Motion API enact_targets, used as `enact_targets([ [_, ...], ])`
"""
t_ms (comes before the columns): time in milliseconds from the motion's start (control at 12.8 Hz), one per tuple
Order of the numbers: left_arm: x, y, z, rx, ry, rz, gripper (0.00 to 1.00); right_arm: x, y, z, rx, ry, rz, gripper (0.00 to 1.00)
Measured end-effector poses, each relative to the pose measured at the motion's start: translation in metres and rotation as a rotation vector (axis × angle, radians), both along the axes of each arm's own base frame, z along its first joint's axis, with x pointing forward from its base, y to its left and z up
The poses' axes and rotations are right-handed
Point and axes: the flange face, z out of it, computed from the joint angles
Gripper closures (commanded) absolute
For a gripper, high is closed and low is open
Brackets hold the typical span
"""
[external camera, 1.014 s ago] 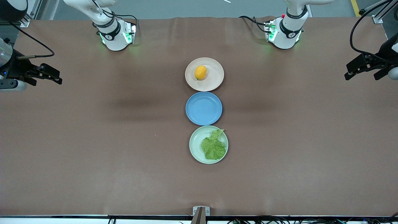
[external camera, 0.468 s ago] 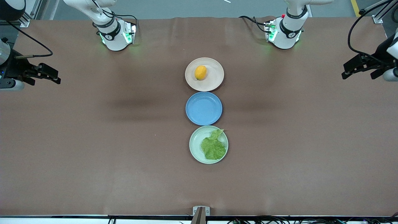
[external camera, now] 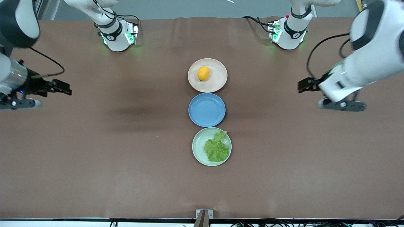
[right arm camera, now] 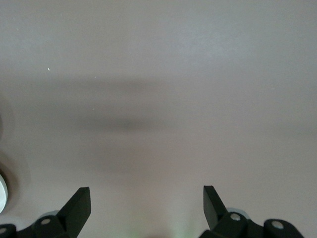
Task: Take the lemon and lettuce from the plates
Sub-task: 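Move the right gripper to the lemon while the left gripper reaches the lettuce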
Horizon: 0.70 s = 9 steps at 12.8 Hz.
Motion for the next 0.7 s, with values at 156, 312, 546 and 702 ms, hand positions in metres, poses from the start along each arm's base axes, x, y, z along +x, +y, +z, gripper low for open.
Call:
enact_targets([
  [156, 0.011, -0.051, -0.042, -0.005, -0.015, 0.039, 0.0, 0.004, 0.026, -0.017, -0.01, 0.041, -0.084, 0.0],
  [312, 0.022, -0.091, -0.082, -0.011, -0.059, 0.11, 0.0, 0.0, 0.075, -0.018, 0.001, 0.062, -0.22, 0.0],
  [546, 0.036, -0.137, -0.133, -0.065, -0.114, 0.33, 0.0, -0.016, 0.155, -0.026, 0.023, 0.083, -0.331, 0.0],
  [702, 0.041, -0.165, -0.169, -0.092, -0.158, 0.445, 0.0, -0.038, 0.217, -0.049, 0.009, 0.048, -0.403, 0.0],
])
